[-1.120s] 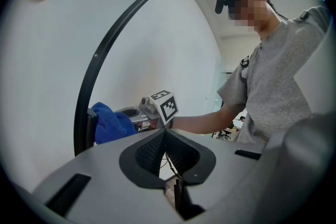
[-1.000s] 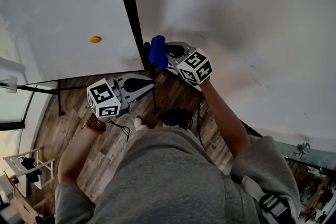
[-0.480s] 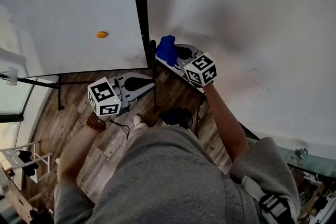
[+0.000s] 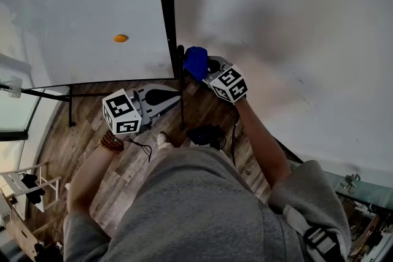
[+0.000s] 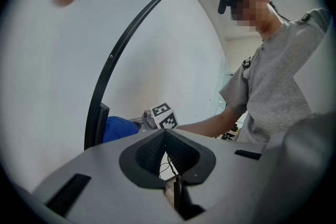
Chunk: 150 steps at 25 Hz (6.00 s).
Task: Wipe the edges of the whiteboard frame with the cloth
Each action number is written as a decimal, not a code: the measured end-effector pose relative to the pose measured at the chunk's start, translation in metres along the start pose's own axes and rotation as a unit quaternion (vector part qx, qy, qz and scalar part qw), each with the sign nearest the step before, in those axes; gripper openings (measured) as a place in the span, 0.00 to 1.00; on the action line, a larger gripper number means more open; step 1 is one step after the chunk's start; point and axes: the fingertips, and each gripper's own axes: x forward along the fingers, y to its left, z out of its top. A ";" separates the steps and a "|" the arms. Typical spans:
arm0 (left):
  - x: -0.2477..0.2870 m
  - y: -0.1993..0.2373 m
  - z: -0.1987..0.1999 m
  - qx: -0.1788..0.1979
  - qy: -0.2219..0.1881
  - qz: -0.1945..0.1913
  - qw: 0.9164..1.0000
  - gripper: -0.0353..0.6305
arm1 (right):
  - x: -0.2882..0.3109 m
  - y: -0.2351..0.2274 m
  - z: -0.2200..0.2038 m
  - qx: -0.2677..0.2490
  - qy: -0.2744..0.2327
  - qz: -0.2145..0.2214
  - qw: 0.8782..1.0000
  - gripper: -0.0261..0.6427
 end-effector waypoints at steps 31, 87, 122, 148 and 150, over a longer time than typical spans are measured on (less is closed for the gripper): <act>0.002 0.007 -0.015 -0.021 0.000 0.005 1.000 0.06 | -0.010 0.018 0.027 0.052 -0.133 0.145 0.979 0.24; -0.054 0.012 -0.069 -0.026 0.013 0.021 0.999 0.06 | 0.068 0.065 -0.083 0.149 0.114 -0.027 0.982 0.16; -0.130 0.043 -0.110 -0.040 -0.037 0.111 0.992 0.06 | 0.104 0.061 -0.132 0.320 0.135 -0.100 0.932 0.16; -0.189 0.042 -0.140 -0.056 -0.052 0.159 0.984 0.06 | 0.124 0.061 -0.165 0.350 0.156 -0.125 0.915 0.16; -0.192 0.042 -0.141 -0.057 -0.052 0.164 0.983 0.07 | 0.125 0.060 -0.169 0.353 0.156 -0.126 0.914 0.16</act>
